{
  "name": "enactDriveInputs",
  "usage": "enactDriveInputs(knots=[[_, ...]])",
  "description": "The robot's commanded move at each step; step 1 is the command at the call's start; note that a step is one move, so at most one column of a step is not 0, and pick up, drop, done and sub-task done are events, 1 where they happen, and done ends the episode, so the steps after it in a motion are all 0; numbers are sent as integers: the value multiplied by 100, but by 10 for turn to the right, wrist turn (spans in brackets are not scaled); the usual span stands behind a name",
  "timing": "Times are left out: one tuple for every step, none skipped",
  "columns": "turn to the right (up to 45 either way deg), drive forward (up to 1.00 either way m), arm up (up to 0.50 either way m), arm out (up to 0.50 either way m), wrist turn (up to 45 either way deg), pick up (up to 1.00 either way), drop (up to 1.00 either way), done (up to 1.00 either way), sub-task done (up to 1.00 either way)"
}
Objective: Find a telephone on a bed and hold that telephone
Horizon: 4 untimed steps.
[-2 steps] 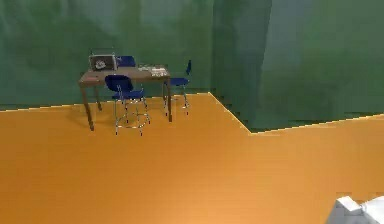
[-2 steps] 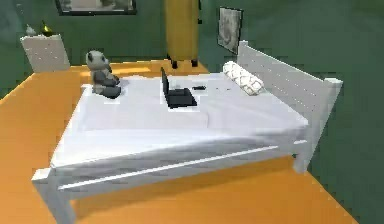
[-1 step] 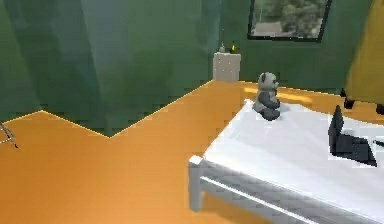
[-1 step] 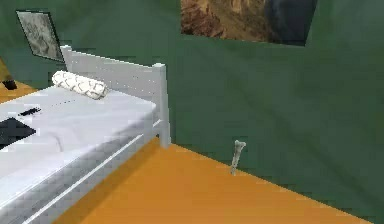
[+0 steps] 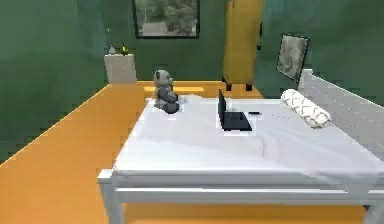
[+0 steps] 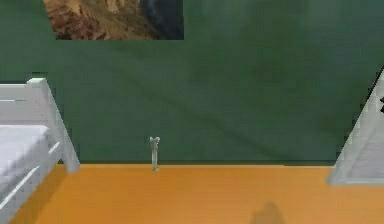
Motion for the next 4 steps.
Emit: enactDriveInputs(knots=[[0,30,0,0,0,0,0,0,0],[-450,0,0,0,0,0,0,0,0],[-270,0,0,0,0,0,0,0,0],[0,80,0,0,0,0,0,0,0]])
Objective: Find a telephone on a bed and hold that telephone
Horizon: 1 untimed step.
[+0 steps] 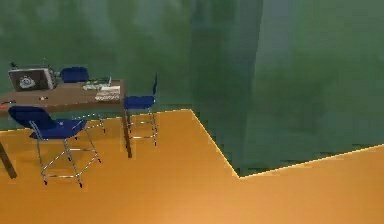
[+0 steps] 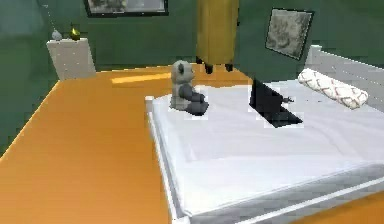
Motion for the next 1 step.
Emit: enactDriveInputs(knots=[[210,0,0,0,0,0,0,0,0]])
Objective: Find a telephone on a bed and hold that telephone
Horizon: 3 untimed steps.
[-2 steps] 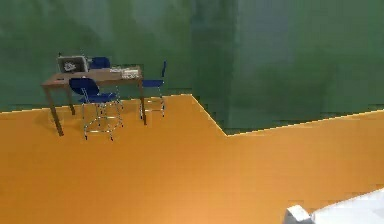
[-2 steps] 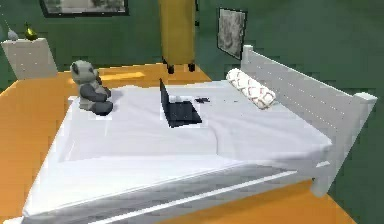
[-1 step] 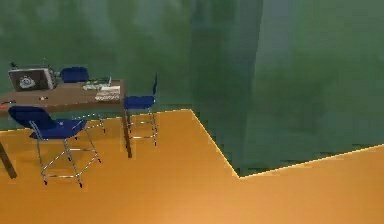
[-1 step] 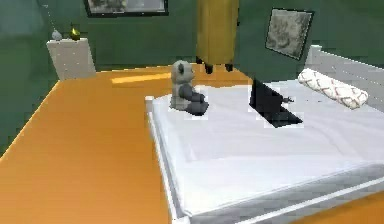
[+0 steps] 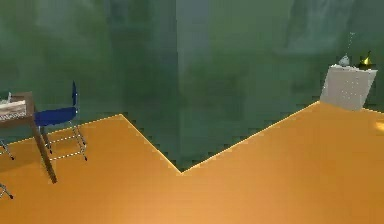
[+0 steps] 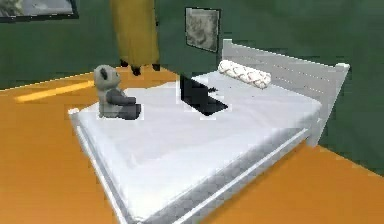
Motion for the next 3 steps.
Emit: enactDriveInputs(knots=[[0,40,0,0,0,0,0,0,0],[450,0,0,0,0,0,0,0,0],[60,0,0,0,0,0,0,0,0]])
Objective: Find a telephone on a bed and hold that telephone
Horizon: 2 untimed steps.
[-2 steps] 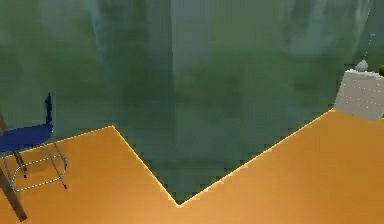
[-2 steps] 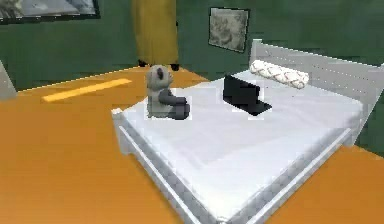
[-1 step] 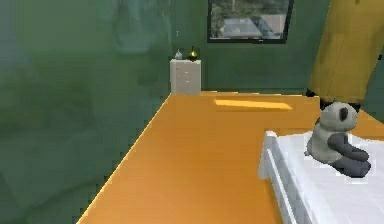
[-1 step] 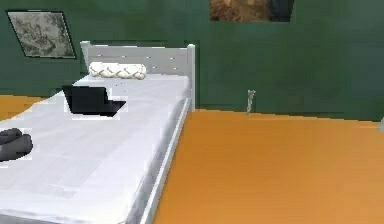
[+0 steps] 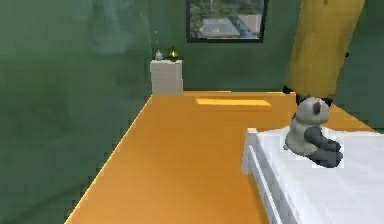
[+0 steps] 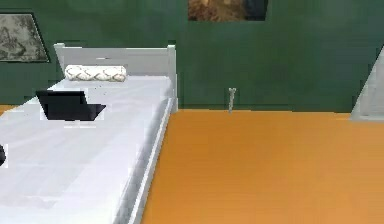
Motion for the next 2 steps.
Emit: enactDriveInputs(knots=[[0,100,0,0,0,0,0,0,0],[60,0,0,0,0,0,0,0,0]])
